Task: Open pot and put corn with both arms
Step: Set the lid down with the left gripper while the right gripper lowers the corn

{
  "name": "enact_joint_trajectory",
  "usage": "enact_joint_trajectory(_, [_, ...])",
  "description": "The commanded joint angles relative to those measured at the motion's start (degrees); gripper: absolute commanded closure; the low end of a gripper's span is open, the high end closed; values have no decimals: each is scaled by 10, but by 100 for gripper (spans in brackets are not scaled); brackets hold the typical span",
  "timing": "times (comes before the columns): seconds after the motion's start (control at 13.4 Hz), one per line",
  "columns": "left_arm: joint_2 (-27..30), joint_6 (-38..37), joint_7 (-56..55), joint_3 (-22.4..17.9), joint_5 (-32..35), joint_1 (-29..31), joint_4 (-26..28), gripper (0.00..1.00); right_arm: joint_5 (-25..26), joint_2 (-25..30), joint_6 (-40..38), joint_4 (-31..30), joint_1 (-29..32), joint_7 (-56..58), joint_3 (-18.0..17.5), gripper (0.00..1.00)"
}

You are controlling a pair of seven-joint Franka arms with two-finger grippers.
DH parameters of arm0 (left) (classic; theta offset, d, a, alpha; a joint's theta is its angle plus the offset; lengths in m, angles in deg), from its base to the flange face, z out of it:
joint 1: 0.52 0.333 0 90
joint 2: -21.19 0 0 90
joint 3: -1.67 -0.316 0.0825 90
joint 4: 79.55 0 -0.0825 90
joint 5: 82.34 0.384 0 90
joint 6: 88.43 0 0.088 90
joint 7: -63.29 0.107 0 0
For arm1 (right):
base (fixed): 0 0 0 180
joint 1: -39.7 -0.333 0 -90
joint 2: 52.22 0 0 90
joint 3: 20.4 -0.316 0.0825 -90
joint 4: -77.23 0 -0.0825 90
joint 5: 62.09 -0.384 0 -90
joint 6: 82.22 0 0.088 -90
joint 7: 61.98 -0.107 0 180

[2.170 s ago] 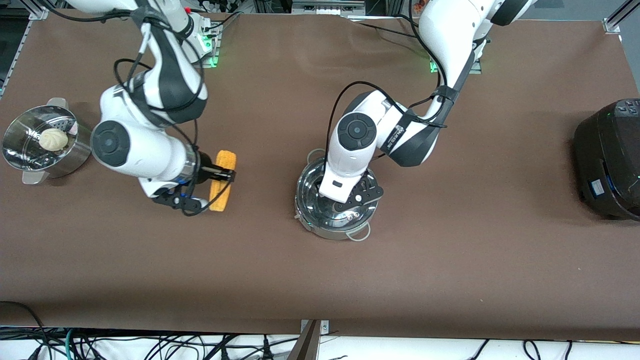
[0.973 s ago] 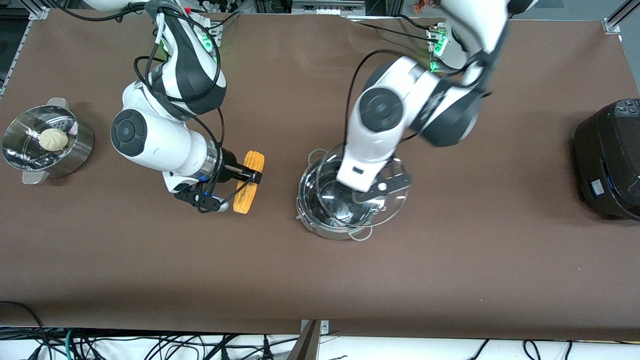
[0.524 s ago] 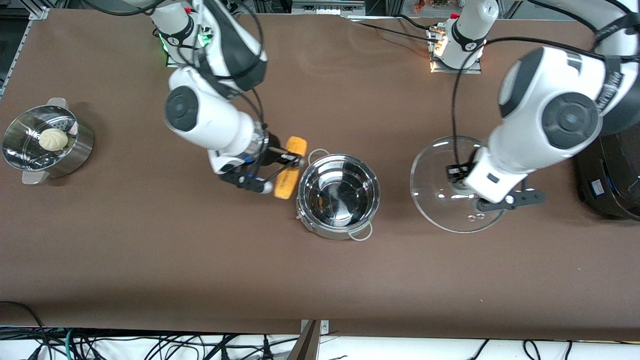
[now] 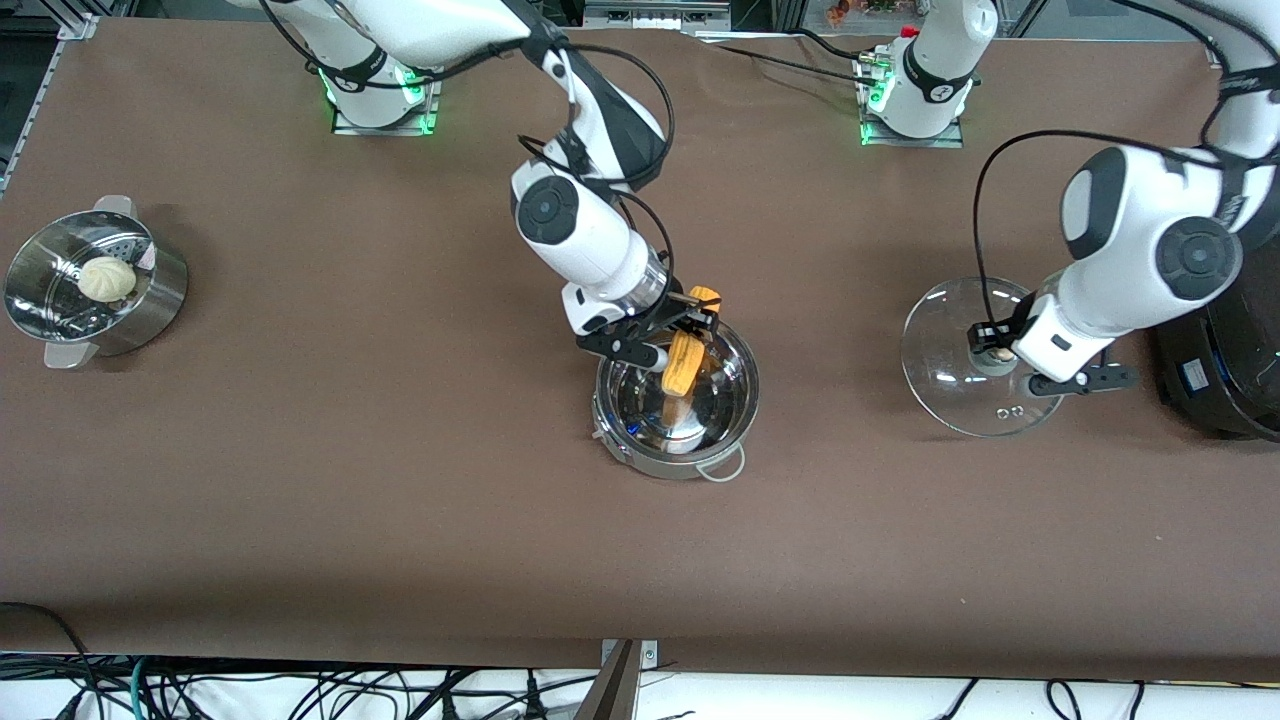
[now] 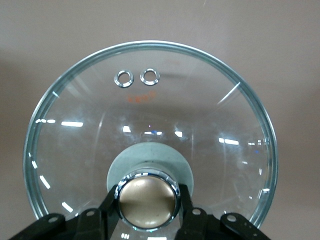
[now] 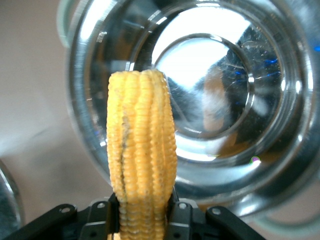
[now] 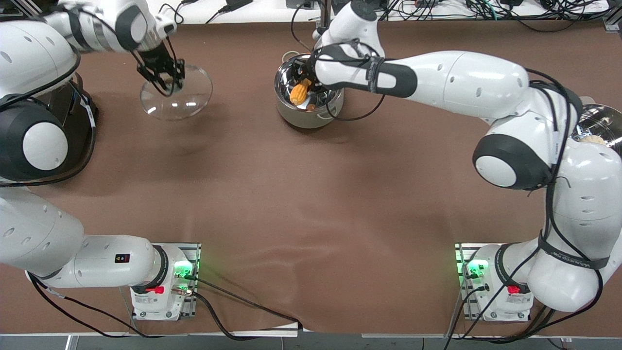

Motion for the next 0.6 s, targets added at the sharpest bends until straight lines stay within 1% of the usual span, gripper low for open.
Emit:
enact_joint_trajectory(0.0, [3,77,12,11,11,12,72,100,-2,-35,26,23,-7,-1,4,100])
enact_joint_trajectory(0.15, [-18,87,18,11,11,17,73,100,8,-36,31,23,-3,4,7,100])
enact_joint_trajectory(0.37, [-67,157,23,10,11,21,78,100,8,-39,42,26,13,8,8,100])
enact_joint_trajectory(0.45, [-76,162,27,11,11,22,78,100,9,-43,46,27,14,17,8,100])
enact_joint_trajectory(0.52, [-83,162,29,11,11,22,77,86,9,-50,54,27,14,26,8,100])
